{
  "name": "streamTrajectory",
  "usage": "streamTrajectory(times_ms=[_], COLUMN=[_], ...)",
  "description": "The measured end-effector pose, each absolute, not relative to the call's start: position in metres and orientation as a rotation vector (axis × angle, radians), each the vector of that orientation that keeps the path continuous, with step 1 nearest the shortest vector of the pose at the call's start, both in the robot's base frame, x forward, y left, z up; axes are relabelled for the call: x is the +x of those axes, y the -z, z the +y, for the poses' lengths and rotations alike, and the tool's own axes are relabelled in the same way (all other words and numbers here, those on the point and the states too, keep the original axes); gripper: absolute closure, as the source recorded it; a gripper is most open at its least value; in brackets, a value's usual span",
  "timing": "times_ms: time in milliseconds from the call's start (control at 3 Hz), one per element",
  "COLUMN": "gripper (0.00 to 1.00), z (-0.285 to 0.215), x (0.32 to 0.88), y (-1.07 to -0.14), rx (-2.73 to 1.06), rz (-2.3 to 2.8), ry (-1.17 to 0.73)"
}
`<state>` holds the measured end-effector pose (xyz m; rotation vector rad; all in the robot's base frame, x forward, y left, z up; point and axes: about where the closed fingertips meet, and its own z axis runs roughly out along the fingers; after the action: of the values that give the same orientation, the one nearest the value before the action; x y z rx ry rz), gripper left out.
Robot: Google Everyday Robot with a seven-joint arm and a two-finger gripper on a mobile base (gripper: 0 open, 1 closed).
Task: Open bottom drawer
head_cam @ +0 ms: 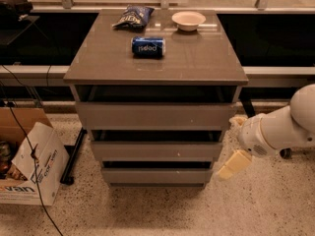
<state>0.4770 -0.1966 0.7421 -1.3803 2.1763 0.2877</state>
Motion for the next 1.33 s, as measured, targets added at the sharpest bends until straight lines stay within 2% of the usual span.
streamTrajectory(times_ms=[333, 1000, 1333], gripper=[0.0, 0.0, 0.0], z=[-0.192, -0.18, -0.163], x=[0.489, 0.499, 0.513], y=[-0.684, -0.645, -0.588], rx=[-1.307, -1.226, -1.084], rz=[2.212, 2.228, 2.205], ry=[-0.377, -0.417, -0.49])
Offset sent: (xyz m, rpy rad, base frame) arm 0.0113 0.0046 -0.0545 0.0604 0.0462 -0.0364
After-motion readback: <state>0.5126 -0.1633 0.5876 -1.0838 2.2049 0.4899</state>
